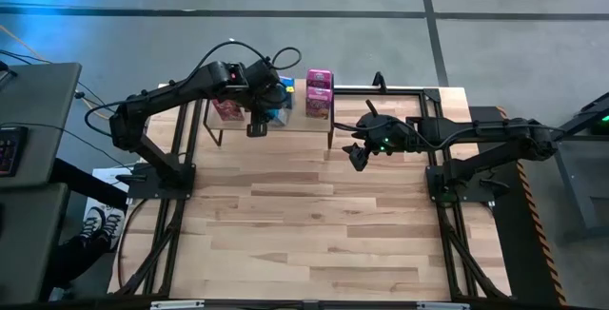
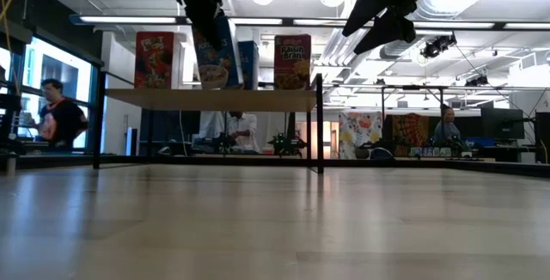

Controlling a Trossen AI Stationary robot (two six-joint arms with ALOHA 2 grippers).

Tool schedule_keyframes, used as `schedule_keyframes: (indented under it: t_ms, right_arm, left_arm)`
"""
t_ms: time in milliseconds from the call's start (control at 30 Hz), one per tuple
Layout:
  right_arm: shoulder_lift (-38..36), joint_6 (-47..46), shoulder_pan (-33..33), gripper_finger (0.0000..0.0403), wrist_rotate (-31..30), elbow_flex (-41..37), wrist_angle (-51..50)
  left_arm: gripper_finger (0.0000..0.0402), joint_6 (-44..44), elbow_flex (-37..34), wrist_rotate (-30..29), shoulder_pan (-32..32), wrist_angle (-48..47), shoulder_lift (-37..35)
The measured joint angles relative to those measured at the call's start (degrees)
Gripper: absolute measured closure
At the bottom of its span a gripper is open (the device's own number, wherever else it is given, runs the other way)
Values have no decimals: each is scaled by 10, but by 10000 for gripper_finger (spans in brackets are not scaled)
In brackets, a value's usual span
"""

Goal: Stack cereal on shelf
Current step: Put the blue cereal box on the shelf, then return to Home Position

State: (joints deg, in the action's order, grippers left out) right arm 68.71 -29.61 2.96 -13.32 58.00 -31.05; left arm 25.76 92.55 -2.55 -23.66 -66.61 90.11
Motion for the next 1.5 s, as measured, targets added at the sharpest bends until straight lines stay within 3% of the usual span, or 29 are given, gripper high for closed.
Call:
schedule_keyframes:
  t_ms: [367, 800, 1033, 1500]
  right_arm:
    - [0, -1, 0, 141, 0, 0, 0]
    - [0, -1, 0, 141, 0, 0, 0]
    - [0, -1, 0, 141, 0, 0, 0]
    - [0, -6, 0, 141, 0, 0, 2]
  left_arm:
    - [251, 1, 2, 5, -3, 5, 19]
    - [192, 29, 1, 4, -3, 7, 19]
    - [170, 30, 33, 3, -3, 13, 19]
    - [169, 34, 95, -6, -3, 8, 4]
